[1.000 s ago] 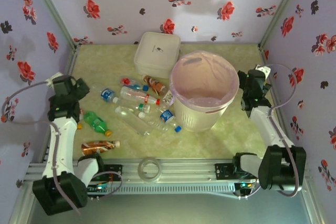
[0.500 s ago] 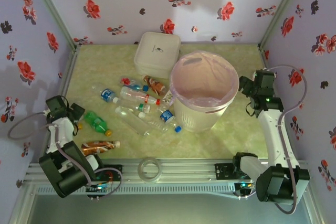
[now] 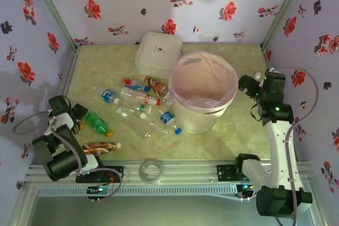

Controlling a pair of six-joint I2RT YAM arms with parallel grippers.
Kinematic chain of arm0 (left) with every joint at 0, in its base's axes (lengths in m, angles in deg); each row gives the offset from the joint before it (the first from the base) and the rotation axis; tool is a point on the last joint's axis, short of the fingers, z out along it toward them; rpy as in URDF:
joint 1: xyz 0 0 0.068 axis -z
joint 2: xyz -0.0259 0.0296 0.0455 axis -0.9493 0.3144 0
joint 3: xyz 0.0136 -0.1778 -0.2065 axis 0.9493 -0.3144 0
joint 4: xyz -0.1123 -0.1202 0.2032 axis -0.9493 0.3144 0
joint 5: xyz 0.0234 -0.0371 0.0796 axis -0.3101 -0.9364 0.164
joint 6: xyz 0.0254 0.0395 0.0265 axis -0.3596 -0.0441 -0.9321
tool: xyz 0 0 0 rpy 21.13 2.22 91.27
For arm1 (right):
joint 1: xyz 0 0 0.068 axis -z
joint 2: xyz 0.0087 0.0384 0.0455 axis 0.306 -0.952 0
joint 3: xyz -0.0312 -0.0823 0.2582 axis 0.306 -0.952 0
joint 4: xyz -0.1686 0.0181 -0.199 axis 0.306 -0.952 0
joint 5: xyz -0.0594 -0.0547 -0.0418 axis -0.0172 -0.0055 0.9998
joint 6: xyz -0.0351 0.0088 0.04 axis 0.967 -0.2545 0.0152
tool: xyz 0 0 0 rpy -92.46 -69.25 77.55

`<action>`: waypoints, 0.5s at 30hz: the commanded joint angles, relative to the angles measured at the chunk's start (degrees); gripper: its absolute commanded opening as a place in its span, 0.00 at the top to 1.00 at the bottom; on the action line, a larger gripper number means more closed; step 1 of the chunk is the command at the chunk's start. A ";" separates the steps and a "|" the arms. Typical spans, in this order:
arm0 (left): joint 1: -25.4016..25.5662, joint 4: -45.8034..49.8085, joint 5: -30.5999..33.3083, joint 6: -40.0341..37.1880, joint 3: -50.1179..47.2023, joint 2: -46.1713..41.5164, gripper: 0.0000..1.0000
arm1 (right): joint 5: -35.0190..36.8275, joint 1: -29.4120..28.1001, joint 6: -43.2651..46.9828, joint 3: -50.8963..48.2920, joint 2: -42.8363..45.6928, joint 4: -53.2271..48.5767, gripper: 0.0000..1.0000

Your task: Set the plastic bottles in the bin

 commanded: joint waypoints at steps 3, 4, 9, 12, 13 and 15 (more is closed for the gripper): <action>-0.21 -2.48 -0.74 -2.02 3.52 3.36 0.13 | -4.49 0.13 -0.03 2.42 2.09 -1.86 0.01; -0.12 -2.47 -0.67 -2.17 3.88 3.83 0.15 | -4.61 0.13 0.24 2.83 2.37 -2.28 0.01; -0.11 -2.93 -0.66 -2.17 4.22 4.32 0.23 | -1.02 0.13 2.59 6.05 3.47 -6.47 0.01; 0.08 -2.83 -0.72 -2.36 4.10 4.07 0.28 | 1.65 0.12 3.19 7.82 4.24 -8.15 0.01; 0.14 -2.82 -0.73 -2.47 4.09 3.90 0.29 | 2.63 0.13 3.36 8.32 4.59 -8.58 0.01; 0.38 -2.71 -0.70 -2.49 4.11 3.48 0.29 | 4.09 0.15 3.45 9.28 5.36 -8.93 0.01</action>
